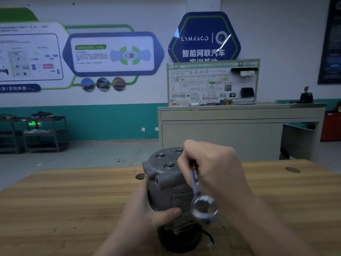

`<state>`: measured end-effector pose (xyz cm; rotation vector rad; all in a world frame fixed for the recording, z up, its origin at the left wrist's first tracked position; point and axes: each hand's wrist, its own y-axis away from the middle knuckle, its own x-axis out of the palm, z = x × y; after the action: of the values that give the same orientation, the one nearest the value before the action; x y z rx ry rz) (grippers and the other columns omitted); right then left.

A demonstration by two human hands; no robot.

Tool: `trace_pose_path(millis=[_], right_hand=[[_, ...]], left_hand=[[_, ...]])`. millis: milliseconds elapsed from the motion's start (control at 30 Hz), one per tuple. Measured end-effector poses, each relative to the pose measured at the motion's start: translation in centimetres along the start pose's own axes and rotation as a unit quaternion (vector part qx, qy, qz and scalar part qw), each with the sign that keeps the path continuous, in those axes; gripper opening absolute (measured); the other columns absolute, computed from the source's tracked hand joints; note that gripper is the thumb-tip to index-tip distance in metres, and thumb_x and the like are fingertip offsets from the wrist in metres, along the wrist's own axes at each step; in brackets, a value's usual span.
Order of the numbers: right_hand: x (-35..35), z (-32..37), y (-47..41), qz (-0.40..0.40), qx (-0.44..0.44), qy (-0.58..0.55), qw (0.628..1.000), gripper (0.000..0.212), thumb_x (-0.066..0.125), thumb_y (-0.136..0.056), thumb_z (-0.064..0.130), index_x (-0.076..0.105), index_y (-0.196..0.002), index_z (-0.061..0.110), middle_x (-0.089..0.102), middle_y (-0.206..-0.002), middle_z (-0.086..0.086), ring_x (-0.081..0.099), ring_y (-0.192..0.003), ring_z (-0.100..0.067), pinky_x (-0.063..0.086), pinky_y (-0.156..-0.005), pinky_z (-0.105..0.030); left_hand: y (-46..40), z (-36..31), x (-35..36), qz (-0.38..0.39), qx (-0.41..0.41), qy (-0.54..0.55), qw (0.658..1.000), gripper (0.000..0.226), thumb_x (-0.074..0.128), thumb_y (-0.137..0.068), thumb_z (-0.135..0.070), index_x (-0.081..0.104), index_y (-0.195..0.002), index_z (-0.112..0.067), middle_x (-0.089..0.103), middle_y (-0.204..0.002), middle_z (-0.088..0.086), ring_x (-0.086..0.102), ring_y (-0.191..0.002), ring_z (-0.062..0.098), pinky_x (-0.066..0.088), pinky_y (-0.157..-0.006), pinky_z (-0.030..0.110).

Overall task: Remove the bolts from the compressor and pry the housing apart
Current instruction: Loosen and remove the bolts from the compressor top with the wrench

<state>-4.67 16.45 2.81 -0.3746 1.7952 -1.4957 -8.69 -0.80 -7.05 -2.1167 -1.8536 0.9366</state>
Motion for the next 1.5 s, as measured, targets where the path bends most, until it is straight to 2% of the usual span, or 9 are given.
trace_pose_path(millis=[200, 367, 467, 700, 933, 1067, 1200, 1333, 1500], right_hand=[[0.6, -4.1, 1.0, -0.093, 0.081, -0.290, 0.949, 0.043, 0.060, -0.081, 0.004, 0.034, -0.054, 0.026, 0.030, -0.050, 0.013, 0.030, -0.045, 0.002, 0.027, -0.046, -0.013], [0.4, -6.9, 0.6, -0.021, 0.440, -0.594, 0.673, 0.022, 0.068, -0.073, 0.029, 0.058, -0.057, 0.016, 0.055, -0.049, -0.005, 0.049, -0.037, -0.009, 0.035, -0.034, -0.016], [0.3, -7.2, -0.1, -0.134, 0.462, -0.641, 0.598, 0.020, 0.069, -0.071, 0.028, 0.059, -0.057, 0.017, 0.057, -0.049, -0.003, 0.049, -0.035, -0.005, 0.033, -0.031, -0.014], [-0.4, -6.7, 0.1, -0.170, 0.367, -0.377, 0.833, 0.048, 0.059, -0.084, 0.001, 0.038, -0.046, 0.022, 0.051, -0.041, -0.005, 0.041, -0.032, -0.010, 0.030, -0.034, -0.017], [-1.2, -3.5, -0.7, -0.090, 0.252, -0.229, 0.936, 0.040, 0.060, -0.079, -0.004, 0.033, -0.052, 0.006, 0.040, -0.047, -0.016, 0.040, -0.037, -0.010, 0.030, -0.039, -0.019], [-1.2, -0.9, -0.5, -0.064, 0.046, -0.042, 0.996, 0.048, 0.060, -0.079, 0.001, 0.025, -0.057, 0.025, 0.022, -0.045, 0.010, 0.028, -0.042, -0.007, 0.023, -0.039, -0.018], [0.5, 0.3, 0.5, -0.065, -0.040, 0.079, 0.994, 0.028, 0.052, -0.076, 0.011, 0.034, -0.058, 0.024, 0.037, -0.047, 0.006, 0.034, -0.042, -0.016, 0.028, -0.040, -0.027], [0.8, -2.7, 1.3, -0.103, -0.006, -0.185, 0.977, 0.039, 0.056, -0.082, 0.009, 0.032, -0.058, 0.028, 0.026, -0.053, 0.015, 0.031, -0.047, 0.003, 0.025, -0.049, -0.011], [1.2, -6.6, 0.9, -0.112, 0.402, -0.517, 0.747, 0.041, 0.053, -0.092, 0.014, 0.047, -0.051, 0.014, 0.044, -0.043, 0.001, 0.039, -0.035, -0.010, 0.029, -0.037, -0.017]], left_hand=[[-0.1, 0.1, -0.2, 0.018, -0.002, 0.059, 0.998, 0.086, 0.090, -0.049, -0.036, 0.053, -0.125, -0.019, 0.070, -0.117, -0.010, 0.064, -0.113, 0.010, 0.051, -0.094, 0.029], [0.0, -0.4, -0.2, 0.039, 0.006, 0.074, 0.996, 0.074, 0.090, -0.057, -0.022, 0.054, -0.121, -0.017, 0.070, -0.115, -0.015, 0.064, -0.105, -0.002, 0.047, -0.082, 0.008], [-0.1, -0.3, -0.1, -0.004, 0.026, -0.011, 1.000, 0.084, 0.084, -0.043, -0.059, 0.056, -0.118, -0.033, 0.058, -0.114, -0.011, 0.052, -0.107, -0.013, 0.038, -0.086, 0.003], [-0.2, 0.5, -0.5, -0.004, 0.008, -0.009, 1.000, 0.096, 0.077, -0.034, -0.082, 0.057, -0.117, -0.038, 0.054, -0.118, -0.012, 0.053, -0.107, -0.012, 0.039, -0.084, 0.002], [-0.2, 0.8, -0.8, 0.025, 0.007, -0.006, 1.000, 0.094, 0.082, -0.037, -0.076, 0.056, -0.119, -0.037, 0.051, -0.123, -0.015, 0.052, -0.112, -0.011, 0.039, -0.086, 0.002], [-0.2, 0.9, -1.1, 0.035, 0.001, -0.073, 0.997, 0.100, 0.076, -0.031, -0.083, 0.050, -0.119, -0.043, 0.043, -0.127, -0.014, 0.045, -0.119, -0.008, 0.038, -0.102, 0.014], [-0.1, 0.7, -1.1, 0.046, 0.008, -0.080, 0.996, 0.097, 0.076, -0.036, -0.082, 0.048, -0.121, -0.045, 0.048, -0.128, -0.018, 0.046, -0.118, -0.012, 0.040, -0.099, 0.014], [-0.1, 1.1, -1.0, 0.056, -0.018, -0.011, 0.998, 0.098, 0.090, -0.043, -0.061, 0.051, -0.129, -0.034, 0.056, -0.131, -0.002, 0.054, -0.124, 0.015, 0.042, -0.107, 0.044], [-0.1, 1.3, -1.1, 0.050, -0.016, -0.013, 0.999, 0.097, 0.088, -0.043, -0.065, 0.053, -0.128, -0.035, 0.052, -0.130, -0.009, 0.052, -0.123, 0.005, 0.042, -0.108, 0.037]])
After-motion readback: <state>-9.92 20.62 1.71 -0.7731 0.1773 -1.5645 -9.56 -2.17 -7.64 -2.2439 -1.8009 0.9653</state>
